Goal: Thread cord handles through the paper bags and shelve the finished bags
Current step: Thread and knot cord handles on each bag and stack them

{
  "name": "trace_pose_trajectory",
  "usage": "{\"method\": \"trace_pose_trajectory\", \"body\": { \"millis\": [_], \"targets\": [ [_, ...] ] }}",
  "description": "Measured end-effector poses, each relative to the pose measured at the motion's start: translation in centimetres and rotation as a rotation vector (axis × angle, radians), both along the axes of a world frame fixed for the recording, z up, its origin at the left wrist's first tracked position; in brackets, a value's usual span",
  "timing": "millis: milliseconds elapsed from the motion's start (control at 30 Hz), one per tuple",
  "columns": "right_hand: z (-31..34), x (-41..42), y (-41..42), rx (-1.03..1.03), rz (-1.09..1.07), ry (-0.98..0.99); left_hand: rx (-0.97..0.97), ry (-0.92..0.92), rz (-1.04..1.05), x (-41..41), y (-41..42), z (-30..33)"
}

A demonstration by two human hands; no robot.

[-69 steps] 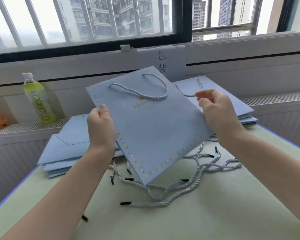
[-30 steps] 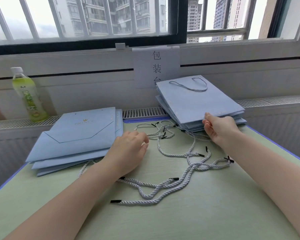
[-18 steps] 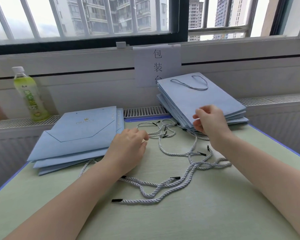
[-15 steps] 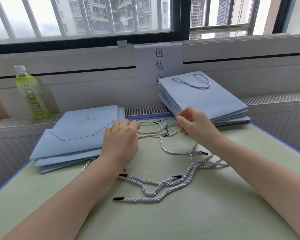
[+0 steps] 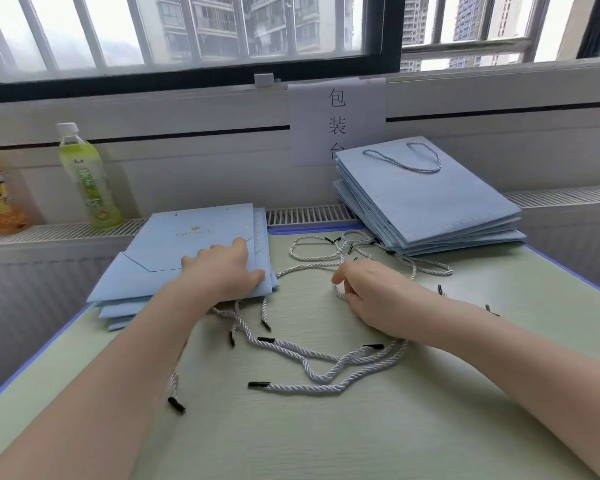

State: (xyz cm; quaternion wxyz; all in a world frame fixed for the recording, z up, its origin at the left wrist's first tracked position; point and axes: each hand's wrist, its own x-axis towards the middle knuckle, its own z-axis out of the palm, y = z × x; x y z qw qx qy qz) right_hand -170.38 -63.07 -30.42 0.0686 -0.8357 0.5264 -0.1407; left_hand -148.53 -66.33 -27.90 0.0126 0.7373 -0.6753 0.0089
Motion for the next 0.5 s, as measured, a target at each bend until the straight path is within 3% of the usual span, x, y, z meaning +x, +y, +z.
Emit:
{"method": "trace_pose_trajectory", "body": {
  "millis": [100,200,333,500],
  "targets": [
    [-0.1,0.0,0.2,-0.01,0.044,0.026,0.061,0.036,-0.064,0.7,0.0,0.6],
    [0.1,0.0,0.2,-0.055,0.07,-0.125,0.051,0.036,-0.089,0.9,0.0,0.8],
    [0.4,0.1,-0.1,-0.362,0.095,-0.356,-0.151,-0.104,-0.132,0.9,0.0,1.2],
    [0.7,-0.4,-0.1,-0.505,0.148,-0.362,-0.303,-0.22,-0.252,-0.2,0.2,1.8]
  ]
}}
